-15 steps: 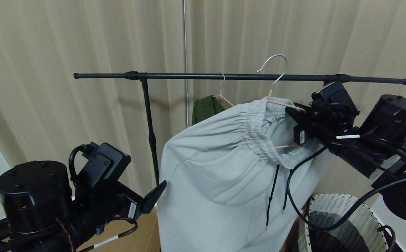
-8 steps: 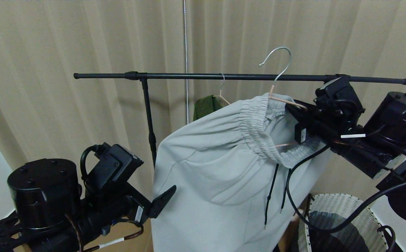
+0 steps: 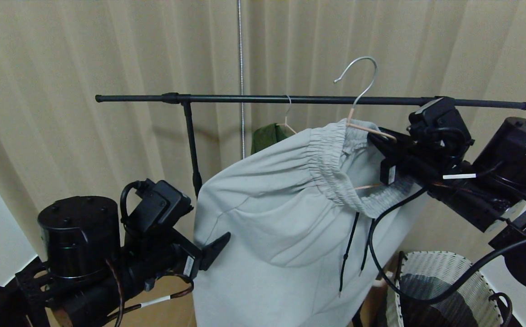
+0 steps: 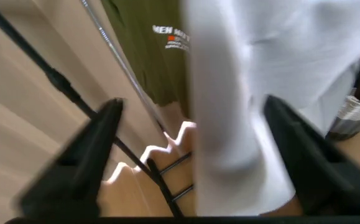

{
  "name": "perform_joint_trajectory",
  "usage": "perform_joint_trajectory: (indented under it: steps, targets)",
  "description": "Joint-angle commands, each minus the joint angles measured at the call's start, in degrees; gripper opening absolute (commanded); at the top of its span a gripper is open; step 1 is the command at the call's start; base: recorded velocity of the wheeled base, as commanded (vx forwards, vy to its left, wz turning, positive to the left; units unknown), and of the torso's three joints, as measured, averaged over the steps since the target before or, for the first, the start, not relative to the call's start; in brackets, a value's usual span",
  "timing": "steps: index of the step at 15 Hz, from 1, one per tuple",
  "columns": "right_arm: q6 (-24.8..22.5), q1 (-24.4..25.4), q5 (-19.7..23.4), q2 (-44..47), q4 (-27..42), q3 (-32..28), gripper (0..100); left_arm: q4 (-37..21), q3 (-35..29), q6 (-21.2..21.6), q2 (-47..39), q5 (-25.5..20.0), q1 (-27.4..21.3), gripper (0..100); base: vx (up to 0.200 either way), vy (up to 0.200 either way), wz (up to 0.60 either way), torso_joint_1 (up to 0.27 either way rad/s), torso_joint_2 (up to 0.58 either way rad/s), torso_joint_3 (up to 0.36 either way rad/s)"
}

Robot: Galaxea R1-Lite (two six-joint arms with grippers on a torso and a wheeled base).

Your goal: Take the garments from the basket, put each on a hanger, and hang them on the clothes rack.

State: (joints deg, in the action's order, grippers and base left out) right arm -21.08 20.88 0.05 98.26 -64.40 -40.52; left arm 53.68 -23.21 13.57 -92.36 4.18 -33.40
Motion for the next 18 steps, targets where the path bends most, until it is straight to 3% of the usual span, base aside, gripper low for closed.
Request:
perform_joint_trajectory:
  steps: [1, 6, 9, 13, 14, 18]
  targets:
    - [-0.02, 0.04, -0.05, -0.08, -0.02, 0.0, 0, 0.03, -0.08, 0.14, -0.28, 0.13, 0.53, 0, 0.0, 0.0, 0.0, 0.0, 0.0, 0.0]
    - [-0.02, -0.23, -0.22, -0.87, -0.02, 0.0, 0, 0.29, 1.33, 0.67, -0.11, 0.39, 3.34, 0, 0.0, 0.0, 0.0, 0.0, 0.0, 0.0]
    - [0.07, -2.69, -0.31, -1.49, 0.33, -0.08, 0, 0.38, 2.21, 2.6, 0.77, 0.3, 9.94, 0, 0.0, 0.0, 0.0, 0.0, 0.0, 0.0]
    - [0.07, -3.3, -0.4, -1.66, 0.59, 0.0, 0, 0.38, 2.56, 2.96, 0.95, 0.3, 10.64, 0, 0.0, 0.0, 0.0, 0.0, 0.0, 0.0]
    - [0.07, -3.3, -0.49, -1.66, 0.59, 0.0, 0, 0.2, 2.73, 3.13, 1.39, 0.21, 10.37, 100, 0.0, 0.0, 0.0, 0.0, 0.0, 0.0]
    - [-0.02, -4.27, -2.51, -2.54, 2.7, 0.09, 0, 0.38, 3.96, 4.45, 3.06, 0.21, 10.46, 100, 0.0, 0.0, 0.0, 0.0, 0.0, 0.0]
